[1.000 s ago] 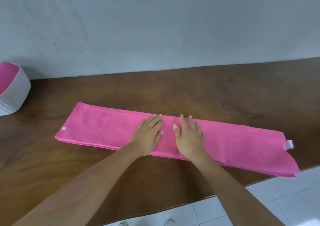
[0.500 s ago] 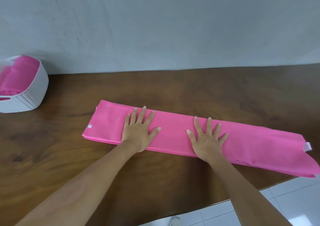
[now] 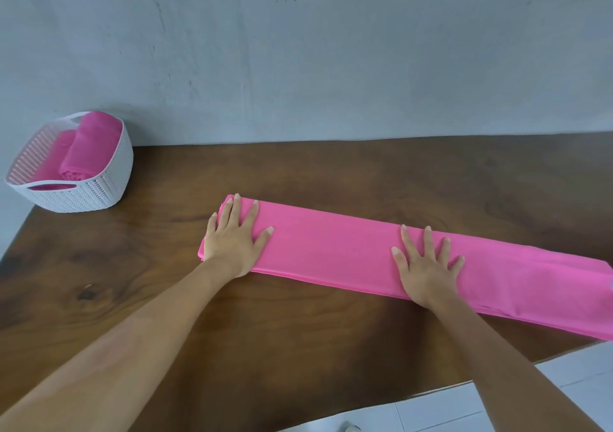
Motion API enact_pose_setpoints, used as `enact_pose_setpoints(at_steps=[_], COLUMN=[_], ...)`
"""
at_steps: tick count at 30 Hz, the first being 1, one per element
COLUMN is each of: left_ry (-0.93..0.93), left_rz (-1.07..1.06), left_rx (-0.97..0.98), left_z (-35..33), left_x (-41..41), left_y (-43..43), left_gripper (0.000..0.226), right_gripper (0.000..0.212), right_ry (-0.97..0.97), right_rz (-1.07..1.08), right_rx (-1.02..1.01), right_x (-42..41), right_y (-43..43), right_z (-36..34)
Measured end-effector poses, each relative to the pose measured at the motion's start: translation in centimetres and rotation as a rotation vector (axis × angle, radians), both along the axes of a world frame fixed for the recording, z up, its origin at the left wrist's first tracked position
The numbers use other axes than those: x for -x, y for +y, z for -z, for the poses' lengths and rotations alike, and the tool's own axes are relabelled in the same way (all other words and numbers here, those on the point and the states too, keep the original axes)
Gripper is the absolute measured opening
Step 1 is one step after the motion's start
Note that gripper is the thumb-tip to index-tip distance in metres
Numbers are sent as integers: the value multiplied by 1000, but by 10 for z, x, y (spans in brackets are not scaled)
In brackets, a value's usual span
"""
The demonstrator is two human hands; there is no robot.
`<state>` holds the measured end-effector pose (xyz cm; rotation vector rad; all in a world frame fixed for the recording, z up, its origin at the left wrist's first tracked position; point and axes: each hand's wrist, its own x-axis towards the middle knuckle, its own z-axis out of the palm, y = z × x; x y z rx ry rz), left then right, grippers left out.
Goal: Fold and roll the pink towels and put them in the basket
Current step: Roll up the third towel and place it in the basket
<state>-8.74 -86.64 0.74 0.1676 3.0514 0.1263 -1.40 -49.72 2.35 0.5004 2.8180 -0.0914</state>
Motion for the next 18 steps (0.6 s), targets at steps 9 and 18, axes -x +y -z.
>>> enact_pose_setpoints(at_steps=[9, 18], left_ry=[-19, -57], left_rz=[47, 247], left_rx=[-74, -217], left_z=[-21, -14], left_x=[-6, -38], left_y=[83, 219], left_gripper=[77, 67], right_gripper=[76, 65], right_ry=[30, 119], right_rz=[2, -42], right_rx=[1, 83], right_x=[0, -1], right_y=[0, 13], right_z=[3, 7])
